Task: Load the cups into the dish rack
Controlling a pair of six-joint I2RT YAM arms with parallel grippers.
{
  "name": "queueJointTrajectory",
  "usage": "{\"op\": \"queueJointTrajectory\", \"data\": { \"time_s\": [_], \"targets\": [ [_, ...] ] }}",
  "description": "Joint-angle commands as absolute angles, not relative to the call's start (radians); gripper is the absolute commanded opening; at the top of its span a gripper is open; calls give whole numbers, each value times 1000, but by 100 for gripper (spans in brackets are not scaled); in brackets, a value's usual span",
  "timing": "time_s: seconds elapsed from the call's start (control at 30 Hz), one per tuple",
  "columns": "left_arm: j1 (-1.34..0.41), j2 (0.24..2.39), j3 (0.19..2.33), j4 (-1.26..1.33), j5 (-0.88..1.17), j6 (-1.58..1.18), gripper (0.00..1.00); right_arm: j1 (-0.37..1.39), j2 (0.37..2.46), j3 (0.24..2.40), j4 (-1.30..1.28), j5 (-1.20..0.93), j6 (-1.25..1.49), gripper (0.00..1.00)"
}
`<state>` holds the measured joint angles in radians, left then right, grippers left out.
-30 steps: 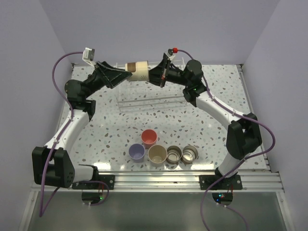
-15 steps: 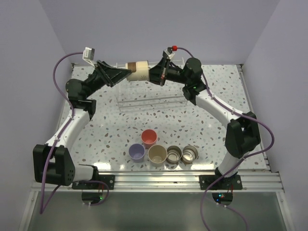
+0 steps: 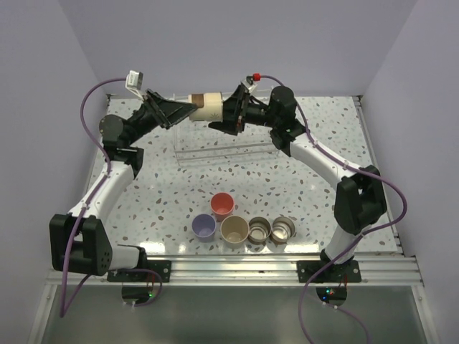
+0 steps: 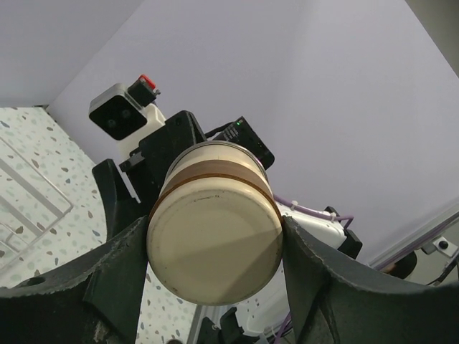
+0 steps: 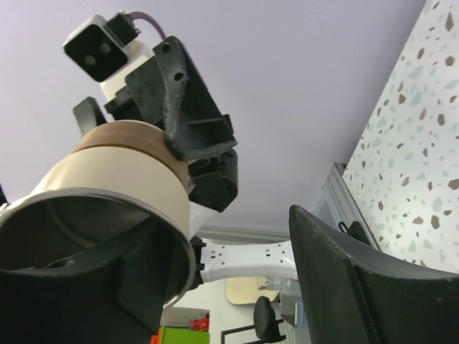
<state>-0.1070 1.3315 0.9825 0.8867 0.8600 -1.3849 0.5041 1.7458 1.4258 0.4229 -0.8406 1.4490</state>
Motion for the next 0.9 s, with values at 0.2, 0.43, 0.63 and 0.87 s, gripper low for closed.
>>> {"op": "queueJointTrajectory", "data": {
  "time_s": [0.2,0.43,0.63,0.87],
  "targets": [
    [-110,1359,1081,841,856,-1332,0,465,1698,1416,262,-801,1333,72],
    [-110,1414,1175,726,873,-1257,0,332,1625,1350,206,-799,1321,72],
    [-110,1469,1329,419,859,-996,0,238,1577,1365,10,-792,1203,72],
    [-110,1592,1644,-258,656,-589,0,235,1517,1359,-228,-716,1043,72]
  ]
}}
